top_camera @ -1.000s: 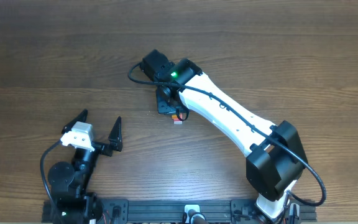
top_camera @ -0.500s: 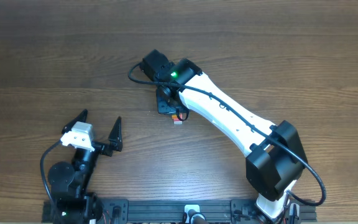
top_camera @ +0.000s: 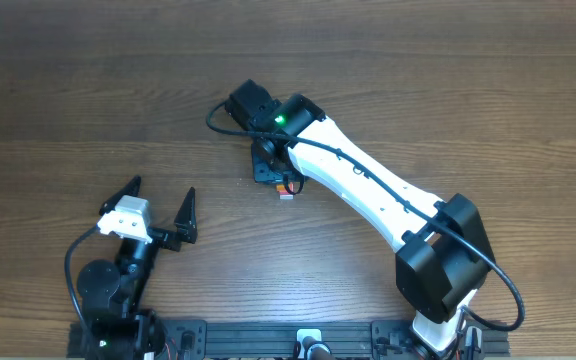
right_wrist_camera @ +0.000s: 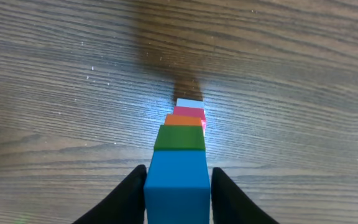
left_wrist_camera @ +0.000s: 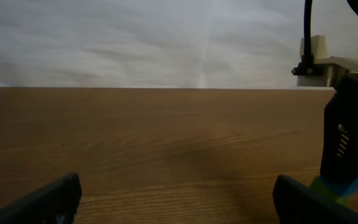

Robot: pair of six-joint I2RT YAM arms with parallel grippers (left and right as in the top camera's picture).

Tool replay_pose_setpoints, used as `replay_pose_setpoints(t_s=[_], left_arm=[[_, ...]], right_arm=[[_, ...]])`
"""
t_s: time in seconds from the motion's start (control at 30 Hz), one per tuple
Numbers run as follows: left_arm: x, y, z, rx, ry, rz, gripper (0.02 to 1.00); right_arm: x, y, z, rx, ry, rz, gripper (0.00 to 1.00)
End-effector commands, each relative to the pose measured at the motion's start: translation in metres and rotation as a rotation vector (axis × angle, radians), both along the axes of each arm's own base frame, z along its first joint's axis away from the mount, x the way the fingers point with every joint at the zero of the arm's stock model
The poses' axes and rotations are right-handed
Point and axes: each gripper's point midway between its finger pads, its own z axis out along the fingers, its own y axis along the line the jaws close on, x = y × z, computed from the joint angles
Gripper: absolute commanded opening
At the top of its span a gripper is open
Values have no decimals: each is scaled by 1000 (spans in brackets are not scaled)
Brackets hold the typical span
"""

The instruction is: Stack Cubes

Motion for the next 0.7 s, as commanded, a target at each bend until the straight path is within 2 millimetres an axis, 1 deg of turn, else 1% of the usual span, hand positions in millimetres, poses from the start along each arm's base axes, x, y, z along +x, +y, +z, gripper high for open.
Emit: replay_pose_setpoints(t_s=[0.03, 0.33, 0.4, 0.43, 0.5, 0.57, 0.6, 0.7], left_arm=[[0, -2, -2, 14, -3, -12, 1000], [0, -2, -2, 14, -3, -12, 1000], [0, -2, -2, 14, -2, -12, 1000], [0, -2, -2, 14, -2, -12, 1000], [0, -2, -2, 14, -3, -12, 1000], [0, -2, -2, 14, -2, -12, 1000], [0, -2, -2, 14, -2, -12, 1000], [0, -2, -2, 14, -2, -12, 1000]], right_arm=[[-3, 0, -6, -11, 15, 6, 362], [-3, 0, -6, -11, 15, 6, 384], [-3, 0, -6, -11, 15, 6, 402], [-3, 0, -6, -11, 15, 6, 432], [-3, 0, -6, -11, 15, 6, 542], [-3, 0, -6, -11, 15, 6, 722], [-3, 0, -6, -11, 15, 5, 991], [0, -1, -6, -8, 11, -2, 993]])
